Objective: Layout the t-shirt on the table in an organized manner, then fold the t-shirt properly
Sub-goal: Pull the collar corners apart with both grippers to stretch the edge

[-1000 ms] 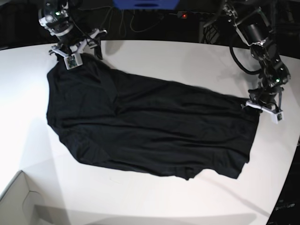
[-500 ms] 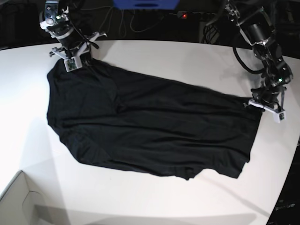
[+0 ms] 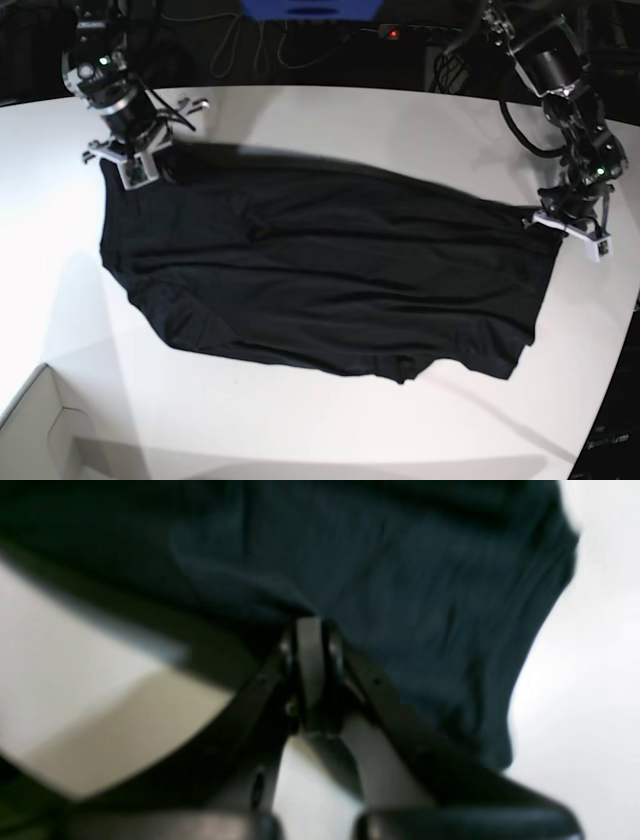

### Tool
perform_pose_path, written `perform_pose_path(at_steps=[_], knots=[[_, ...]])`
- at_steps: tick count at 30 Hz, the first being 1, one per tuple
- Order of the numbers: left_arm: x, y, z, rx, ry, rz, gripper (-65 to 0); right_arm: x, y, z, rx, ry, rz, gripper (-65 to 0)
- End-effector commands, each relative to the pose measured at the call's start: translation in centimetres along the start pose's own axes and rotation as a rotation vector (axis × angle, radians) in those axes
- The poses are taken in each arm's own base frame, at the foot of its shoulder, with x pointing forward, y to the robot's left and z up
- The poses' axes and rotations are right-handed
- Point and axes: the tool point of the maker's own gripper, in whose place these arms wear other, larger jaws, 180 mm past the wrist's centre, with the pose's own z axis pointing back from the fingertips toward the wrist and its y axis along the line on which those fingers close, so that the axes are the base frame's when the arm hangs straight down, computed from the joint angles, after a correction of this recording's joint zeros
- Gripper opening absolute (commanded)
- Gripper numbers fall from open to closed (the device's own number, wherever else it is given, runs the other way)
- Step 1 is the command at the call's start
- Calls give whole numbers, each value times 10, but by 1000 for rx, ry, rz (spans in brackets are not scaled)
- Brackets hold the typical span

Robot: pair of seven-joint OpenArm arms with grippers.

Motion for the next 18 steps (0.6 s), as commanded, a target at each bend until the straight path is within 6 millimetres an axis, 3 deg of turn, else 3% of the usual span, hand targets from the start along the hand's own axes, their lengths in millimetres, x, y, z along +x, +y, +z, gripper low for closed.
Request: perform_pose_path(at_steps=[1,5,14,18], knots=[[20,5,2,12,-48,-10,-650,13,-5,1,-5,-46,7,-650],[20,5,2,12,-48,-10,-650,29,-8,-8,26,-76,49,-650],[22,5,3,12,-54,-12,-650,24,-30,-45,51,9,74,-646],[22,5,3,12,-54,-12,-650,18,-40,-47,45,32,86,-541]])
